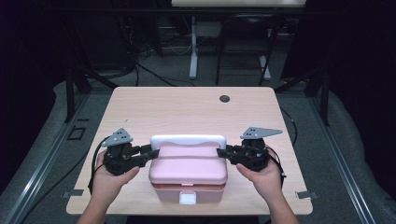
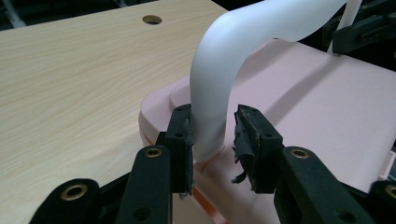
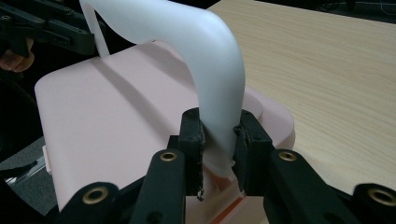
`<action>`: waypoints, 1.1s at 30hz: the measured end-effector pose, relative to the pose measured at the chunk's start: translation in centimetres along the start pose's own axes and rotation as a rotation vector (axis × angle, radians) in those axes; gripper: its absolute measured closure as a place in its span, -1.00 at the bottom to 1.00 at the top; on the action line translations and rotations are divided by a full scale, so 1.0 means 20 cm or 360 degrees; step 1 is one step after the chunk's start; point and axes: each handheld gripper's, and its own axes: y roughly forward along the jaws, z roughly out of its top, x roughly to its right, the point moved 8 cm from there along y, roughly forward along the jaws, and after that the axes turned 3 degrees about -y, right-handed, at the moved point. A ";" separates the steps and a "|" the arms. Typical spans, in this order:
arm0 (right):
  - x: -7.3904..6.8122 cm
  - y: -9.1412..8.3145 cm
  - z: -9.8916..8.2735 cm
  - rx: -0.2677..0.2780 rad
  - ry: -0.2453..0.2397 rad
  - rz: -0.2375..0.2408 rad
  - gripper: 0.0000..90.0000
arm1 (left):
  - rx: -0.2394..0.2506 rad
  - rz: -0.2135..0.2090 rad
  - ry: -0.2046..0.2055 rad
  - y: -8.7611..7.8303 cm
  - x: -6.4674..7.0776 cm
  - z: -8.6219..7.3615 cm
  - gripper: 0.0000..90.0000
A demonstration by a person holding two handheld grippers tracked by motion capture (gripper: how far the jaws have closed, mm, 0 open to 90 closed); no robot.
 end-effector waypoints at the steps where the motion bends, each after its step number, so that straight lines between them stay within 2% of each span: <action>1: 0.00 0.00 0.00 0.0000 0.0000 0.0000 0.66 | 0.0000 0.0000 0.0000 0.00 0.00 0.00 0.54; 3: 0.00 0.00 0.01 0.0001 0.0000 0.0003 0.65 | 0.0007 0.0002 0.0008 -0.01 0.00 0.00 0.57; 5: 0.00 0.00 0.01 0.0006 -0.0006 0.0006 0.65 | 0.0011 -0.0005 -0.0022 -0.02 0.00 0.00 0.59; 8: 0.00 0.00 0.02 0.0004 0.0026 0.0024 0.66 | 0.0027 0.0009 -0.0012 -0.06 -0.01 0.00 0.61; 18: 0.01 -0.01 0.04 0.0050 0.0021 0.0009 0.65 | 0.0070 0.0036 0.0018 -0.13 -0.05 0.00 0.63; 25: 0.01 -0.01 0.05 0.0053 0.0030 0.0024 0.66 | 0.0025 0.0011 -0.0029 -0.12 -0.05 -0.02 0.74; 33: 0.02 -0.01 0.07 0.0065 0.0066 0.0032 0.66 | 0.0004 0.0012 -0.0026 -0.14 -0.05 -0.03 0.85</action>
